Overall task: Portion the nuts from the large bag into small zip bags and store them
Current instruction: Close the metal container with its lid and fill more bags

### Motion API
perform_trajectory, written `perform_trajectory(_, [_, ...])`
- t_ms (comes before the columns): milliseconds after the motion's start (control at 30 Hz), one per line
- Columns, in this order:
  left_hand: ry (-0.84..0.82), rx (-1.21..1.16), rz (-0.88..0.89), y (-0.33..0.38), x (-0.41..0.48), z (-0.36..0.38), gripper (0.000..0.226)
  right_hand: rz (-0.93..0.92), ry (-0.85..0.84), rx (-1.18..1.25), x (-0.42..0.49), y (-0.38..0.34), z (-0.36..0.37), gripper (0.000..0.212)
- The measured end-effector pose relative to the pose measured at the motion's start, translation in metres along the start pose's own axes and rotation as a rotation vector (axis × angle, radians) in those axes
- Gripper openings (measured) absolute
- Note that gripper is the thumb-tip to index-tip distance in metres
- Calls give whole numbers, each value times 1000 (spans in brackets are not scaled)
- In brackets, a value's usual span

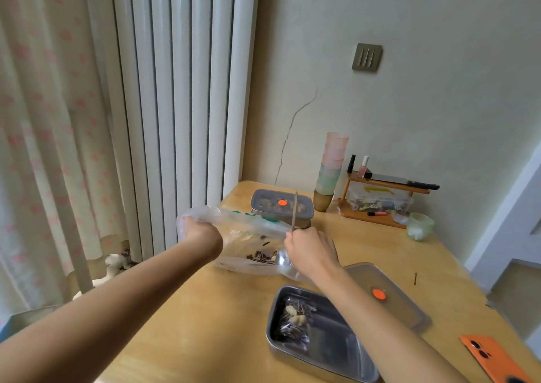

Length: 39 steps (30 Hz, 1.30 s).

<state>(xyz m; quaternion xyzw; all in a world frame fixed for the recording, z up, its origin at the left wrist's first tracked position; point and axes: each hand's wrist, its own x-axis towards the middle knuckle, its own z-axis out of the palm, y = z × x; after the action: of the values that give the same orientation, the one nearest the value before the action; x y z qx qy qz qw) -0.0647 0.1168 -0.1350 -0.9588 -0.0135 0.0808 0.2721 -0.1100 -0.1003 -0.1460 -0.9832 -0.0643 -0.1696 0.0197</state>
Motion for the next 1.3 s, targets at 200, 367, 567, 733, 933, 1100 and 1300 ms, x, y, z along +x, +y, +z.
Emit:
perform_trajectory(200, [162,-29,35,11,14,16,29,-18,162,222,0,-22,4,45])
perform_trajectory(367, [209,-247,147,10,19,41,32,11,72,323,4,-35,10,50])
perform_trajectory(567, [138,-539,101,-1,39,85,21,41,-3,303,1,-34,21,50])
perform_trajectory(733, [134,-693,156,8,42,97,33,53,-24,301,4,-33,26,48])
perform_trajectory(933, [131,-757,150,6,44,94,18,100,-14,298,5,-27,27,49])
perform_trajectory(1100, [220,-819,170,1,47,73,26,144,-32,323,8,-18,25,52])
perform_trajectory(1300, [125,-683,226,19,86,118,40,219,-40,380,7,-6,32,54])
